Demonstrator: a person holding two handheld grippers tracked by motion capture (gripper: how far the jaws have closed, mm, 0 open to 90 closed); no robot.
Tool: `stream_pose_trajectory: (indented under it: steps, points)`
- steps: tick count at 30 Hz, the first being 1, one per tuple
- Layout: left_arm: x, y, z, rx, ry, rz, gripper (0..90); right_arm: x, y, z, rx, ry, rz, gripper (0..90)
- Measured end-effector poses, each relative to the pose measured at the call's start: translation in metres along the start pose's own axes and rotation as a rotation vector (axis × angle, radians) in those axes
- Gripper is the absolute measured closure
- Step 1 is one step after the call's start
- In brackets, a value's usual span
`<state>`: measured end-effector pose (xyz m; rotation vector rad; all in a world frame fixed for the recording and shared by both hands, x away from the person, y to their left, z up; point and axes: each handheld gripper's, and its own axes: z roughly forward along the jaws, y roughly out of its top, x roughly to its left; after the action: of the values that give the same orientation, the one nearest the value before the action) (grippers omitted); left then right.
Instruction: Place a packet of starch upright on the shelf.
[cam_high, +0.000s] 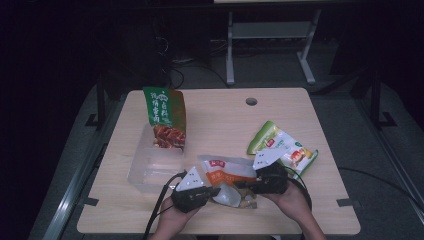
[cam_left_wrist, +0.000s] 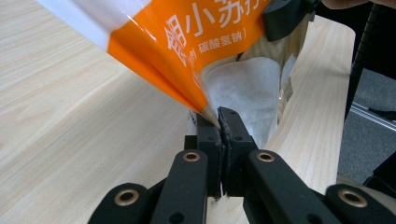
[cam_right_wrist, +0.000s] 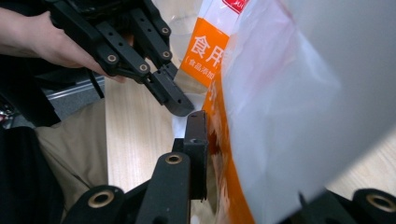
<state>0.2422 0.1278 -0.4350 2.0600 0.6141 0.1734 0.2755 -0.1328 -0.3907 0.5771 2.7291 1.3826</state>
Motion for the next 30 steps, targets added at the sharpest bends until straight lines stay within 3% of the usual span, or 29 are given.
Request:
stream_pose_trajectory:
  steps: [3, 12, 15, 22, 27, 30]
  points:
    - [-0.002, 0.0, 0.0, 0.001, 0.006, 0.001, 88.4, 0.0, 0.001, 0.0, 0.0, -0.008, 0.008, 73.9]
    - [-0.002, -0.001, -0.001, -0.001, 0.008, 0.0, 88.3, -0.002, -0.002, -0.003, -0.02, 0.004, 0.028, 88.6]
    - [-0.001, 0.0, -0.002, 0.006, 0.006, -0.003, 86.5, -0.002, -0.002, -0.003, -0.026, 0.003, 0.033, 89.2]
    - [-0.004, -0.004, -0.011, 0.04, 0.022, 0.009, 71.7, -0.001, 0.002, -0.008, -0.044, -0.004, 0.027, 89.4]
    - [-0.003, -0.006, -0.021, 0.039, 0.032, -0.016, 60.3, -0.002, 0.006, -0.013, -0.057, -0.022, 0.029, 89.5]
    - [-0.005, -0.007, -0.027, 0.046, 0.029, -0.01, 56.3, -0.006, 0.007, -0.018, -0.063, -0.03, 0.045, 89.5]
